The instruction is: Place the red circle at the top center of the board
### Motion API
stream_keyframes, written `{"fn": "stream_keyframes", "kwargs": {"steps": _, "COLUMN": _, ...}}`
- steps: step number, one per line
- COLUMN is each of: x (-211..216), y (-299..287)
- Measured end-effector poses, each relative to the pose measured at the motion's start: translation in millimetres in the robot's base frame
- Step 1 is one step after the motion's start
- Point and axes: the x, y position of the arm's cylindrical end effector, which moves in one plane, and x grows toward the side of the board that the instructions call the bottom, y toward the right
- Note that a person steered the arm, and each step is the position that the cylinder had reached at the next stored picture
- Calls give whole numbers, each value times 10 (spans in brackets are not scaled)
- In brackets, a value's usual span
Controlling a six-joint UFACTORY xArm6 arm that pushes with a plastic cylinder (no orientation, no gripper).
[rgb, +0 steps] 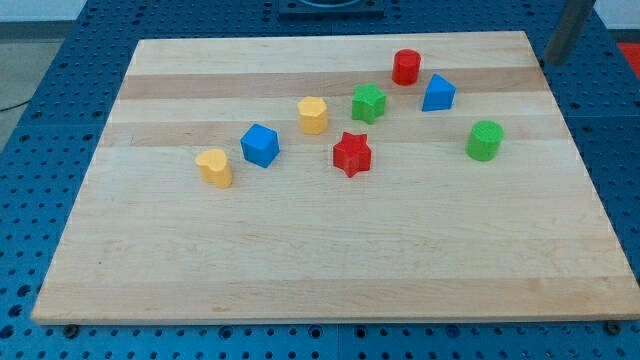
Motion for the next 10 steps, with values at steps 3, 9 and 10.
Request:
{"fn": "stream_keyframes", "kwargs": {"steps": 3, "x": 716, "y": -955}}
{"fn": "stream_keyframes", "kwargs": {"steps": 9, "x": 561, "y": -2220}}
{"fn": "stream_keyframes", "kwargs": {"steps": 10, "x": 694, "y": -2390}}
